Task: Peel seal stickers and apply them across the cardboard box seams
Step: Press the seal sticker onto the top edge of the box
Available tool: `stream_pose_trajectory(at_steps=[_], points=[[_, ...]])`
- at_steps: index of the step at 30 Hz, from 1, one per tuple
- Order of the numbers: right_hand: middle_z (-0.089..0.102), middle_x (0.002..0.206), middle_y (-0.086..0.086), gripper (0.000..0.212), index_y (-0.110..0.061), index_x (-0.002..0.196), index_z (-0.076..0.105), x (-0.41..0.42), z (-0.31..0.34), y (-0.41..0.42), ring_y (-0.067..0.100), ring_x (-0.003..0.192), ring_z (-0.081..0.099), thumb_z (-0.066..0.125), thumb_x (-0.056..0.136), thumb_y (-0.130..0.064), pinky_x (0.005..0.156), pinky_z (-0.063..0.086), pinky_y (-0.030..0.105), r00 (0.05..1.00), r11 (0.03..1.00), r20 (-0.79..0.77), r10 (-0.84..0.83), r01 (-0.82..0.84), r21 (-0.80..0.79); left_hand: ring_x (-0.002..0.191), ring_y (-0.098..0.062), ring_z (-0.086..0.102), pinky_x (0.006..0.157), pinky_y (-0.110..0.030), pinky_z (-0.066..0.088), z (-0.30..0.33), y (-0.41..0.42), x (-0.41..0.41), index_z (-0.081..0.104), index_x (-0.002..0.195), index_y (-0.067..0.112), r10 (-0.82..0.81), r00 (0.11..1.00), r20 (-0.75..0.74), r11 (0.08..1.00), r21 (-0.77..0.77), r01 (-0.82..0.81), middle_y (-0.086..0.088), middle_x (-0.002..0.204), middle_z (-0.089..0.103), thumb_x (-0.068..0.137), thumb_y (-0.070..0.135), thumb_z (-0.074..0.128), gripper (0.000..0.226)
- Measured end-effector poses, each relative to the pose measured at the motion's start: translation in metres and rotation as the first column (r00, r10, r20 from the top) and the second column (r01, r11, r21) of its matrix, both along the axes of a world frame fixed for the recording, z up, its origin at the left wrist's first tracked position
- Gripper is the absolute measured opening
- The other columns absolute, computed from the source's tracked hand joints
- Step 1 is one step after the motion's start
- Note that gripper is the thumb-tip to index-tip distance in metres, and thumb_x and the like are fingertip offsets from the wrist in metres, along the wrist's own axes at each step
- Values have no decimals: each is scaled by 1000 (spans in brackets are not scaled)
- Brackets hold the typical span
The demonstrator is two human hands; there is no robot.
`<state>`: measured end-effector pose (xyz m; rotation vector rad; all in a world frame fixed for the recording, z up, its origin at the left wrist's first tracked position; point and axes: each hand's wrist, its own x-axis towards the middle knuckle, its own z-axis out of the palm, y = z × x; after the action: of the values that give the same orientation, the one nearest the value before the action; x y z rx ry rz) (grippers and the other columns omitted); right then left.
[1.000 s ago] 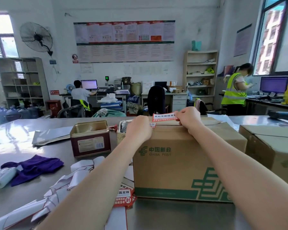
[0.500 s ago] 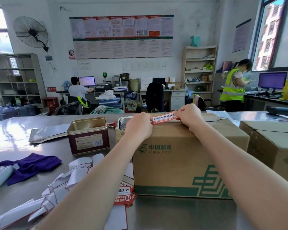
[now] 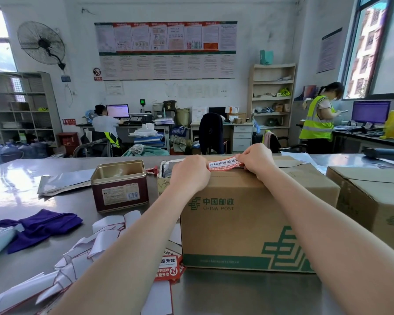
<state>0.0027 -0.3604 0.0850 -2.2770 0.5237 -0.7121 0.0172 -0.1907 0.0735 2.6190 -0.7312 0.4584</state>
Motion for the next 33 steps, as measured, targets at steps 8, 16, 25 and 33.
stream_pose_trajectory(at_steps=[8, 16, 25, 33], points=[[68, 87, 17, 22, 3, 90, 67, 3, 1, -1, 24, 72, 58, 62, 87, -18, 72, 54, 35, 999, 999, -25, -24, 23, -22, 111, -29, 52, 91, -42, 37, 0, -3, 14, 56, 119, 14, -76, 993, -87, 970, 223, 94, -11, 127, 56, 97, 43, 17, 54], [65, 86, 15, 25, 3, 92, 66, 4, 7, -2, 23, 71, 54, 62, 86, -21, 65, 50, 30, 993, 997, -118, -27, 19, -72, 142, -24, 24, 114, -48, 20, 7, -9, 31, 23, 148, 25, -135, 961, -243, 905, 364, 220, 0, 157, 22, 86, 70, 10, 78], [64, 65, 10, 28, 3, 78, 65, -8, 12, -13, 20, 56, 55, 56, 89, -21, 55, 48, 27, 992, 993, -92, -90, 83, -81, 143, -25, 21, 115, -47, 18, 10, -9, 27, 19, 149, 28, -112, 943, -315, 914, 339, 221, 0, 158, 18, 81, 78, 13, 85], [71, 73, 16, 32, 6, 81, 69, -34, 6, -37, 19, 50, 56, 49, 89, -17, 53, 49, 26, 991, 992, 28, -127, 127, 15, 140, -26, 27, 111, -47, 25, 14, -44, 6, 24, 147, 29, -187, 919, -347, 898, 320, 304, 0, 157, 22, 73, 83, 16, 92]])
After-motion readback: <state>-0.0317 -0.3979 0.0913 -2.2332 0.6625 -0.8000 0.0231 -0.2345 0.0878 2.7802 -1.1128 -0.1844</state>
